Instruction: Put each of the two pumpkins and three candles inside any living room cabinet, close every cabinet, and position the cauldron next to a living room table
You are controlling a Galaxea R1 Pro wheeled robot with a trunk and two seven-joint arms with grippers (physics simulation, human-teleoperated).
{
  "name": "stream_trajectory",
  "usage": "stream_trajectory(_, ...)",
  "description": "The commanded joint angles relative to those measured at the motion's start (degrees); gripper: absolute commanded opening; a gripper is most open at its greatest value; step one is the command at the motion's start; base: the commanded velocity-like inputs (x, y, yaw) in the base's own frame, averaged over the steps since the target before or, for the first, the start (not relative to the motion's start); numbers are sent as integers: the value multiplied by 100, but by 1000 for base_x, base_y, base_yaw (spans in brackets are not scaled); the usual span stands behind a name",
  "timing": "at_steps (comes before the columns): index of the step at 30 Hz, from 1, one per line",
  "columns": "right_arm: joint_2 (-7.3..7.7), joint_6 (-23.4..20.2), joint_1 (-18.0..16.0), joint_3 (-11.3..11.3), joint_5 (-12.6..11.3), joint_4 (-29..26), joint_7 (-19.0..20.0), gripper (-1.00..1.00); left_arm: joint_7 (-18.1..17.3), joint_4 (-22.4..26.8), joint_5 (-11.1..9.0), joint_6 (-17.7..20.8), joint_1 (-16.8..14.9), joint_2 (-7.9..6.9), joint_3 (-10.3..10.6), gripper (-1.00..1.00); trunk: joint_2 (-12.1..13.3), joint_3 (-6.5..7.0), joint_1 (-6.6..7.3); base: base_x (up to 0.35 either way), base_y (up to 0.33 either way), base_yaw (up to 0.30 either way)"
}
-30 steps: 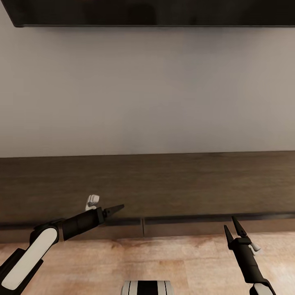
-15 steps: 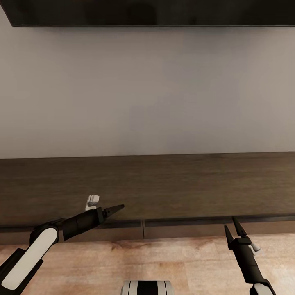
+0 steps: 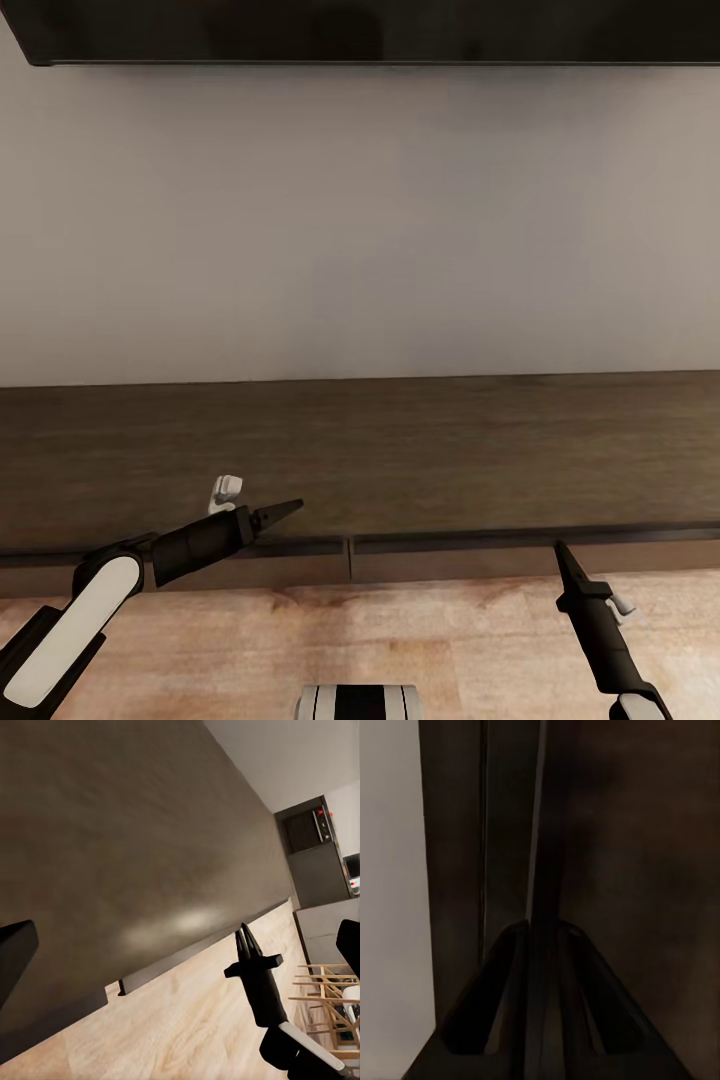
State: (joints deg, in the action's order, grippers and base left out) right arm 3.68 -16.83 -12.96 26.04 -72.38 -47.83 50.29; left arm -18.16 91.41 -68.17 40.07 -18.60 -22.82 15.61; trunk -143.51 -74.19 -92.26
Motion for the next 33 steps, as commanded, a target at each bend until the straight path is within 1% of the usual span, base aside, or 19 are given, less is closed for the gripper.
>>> stream_trajectory(1,2,-128,-5,-1,-127,-11,43,-100,-4,-1,-20,18,-3,-3,3,100,-2,-3,2,0,0,0)
stream_trajectory(23,33,-128,-5,-2,-127,28,42,-100,-4,-1,-21,18,-3,-3,3,100,-2,-3,2,-2,0,0)
stream_trajectory(27,36,-128,-5,-2,-127,28,42,-100,-4,-1,-25,18,-3,-3,3,100,-2,-3,2,-207,0,0)
stream_trajectory(33,36,-127,-5,-2,-127,28,42,-100,-4,-1,-28,18,-3,-3,3,100,-2,-3,2,-319,0,0)
